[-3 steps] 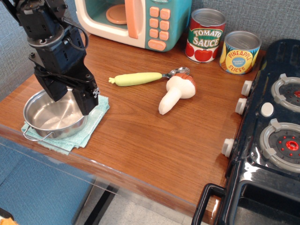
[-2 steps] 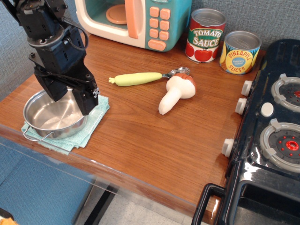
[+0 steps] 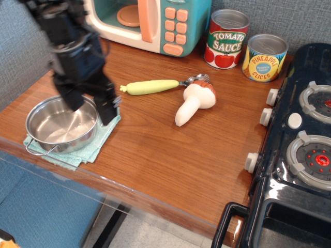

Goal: Move the spoon to the left of the pot

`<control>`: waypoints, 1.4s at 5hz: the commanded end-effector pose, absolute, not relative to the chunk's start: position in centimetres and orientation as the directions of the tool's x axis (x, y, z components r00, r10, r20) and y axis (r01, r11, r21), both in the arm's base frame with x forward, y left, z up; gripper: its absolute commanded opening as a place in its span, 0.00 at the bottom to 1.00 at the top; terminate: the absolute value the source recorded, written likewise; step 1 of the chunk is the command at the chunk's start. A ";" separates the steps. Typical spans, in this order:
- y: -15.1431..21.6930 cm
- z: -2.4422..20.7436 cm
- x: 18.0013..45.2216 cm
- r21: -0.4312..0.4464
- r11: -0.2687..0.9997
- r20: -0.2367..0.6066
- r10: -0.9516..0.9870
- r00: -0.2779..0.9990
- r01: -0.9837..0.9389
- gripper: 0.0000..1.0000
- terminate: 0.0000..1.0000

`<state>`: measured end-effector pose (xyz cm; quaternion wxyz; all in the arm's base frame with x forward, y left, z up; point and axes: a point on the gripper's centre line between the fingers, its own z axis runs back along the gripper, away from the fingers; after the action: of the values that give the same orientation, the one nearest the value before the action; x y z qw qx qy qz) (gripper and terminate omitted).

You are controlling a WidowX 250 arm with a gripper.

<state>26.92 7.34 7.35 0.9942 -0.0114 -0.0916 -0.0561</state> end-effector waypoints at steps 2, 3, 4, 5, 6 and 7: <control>6.5 7.0 38.8 -0.060 0.965 0.245 -0.233 0.941 0.254 1.00 0.00; 5.7 5.4 40.4 -0.034 0.949 0.208 -0.300 0.931 0.313 1.00 0.00; 5.1 4.1 40.4 -0.020 0.937 0.175 -0.341 0.924 0.349 1.00 0.00; 5.2 2.9 40.6 0.008 0.934 0.147 -0.355 0.923 0.358 1.00 0.00; 5.6 2.0 40.3 0.018 0.937 0.123 -0.348 0.929 0.349 0.00 0.00; 5.3 2.7 39.9 0.030 0.934 0.138 -0.356 0.924 0.356 0.00 0.00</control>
<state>39.73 5.75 1.12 0.9829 -0.0039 -0.0554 -0.1757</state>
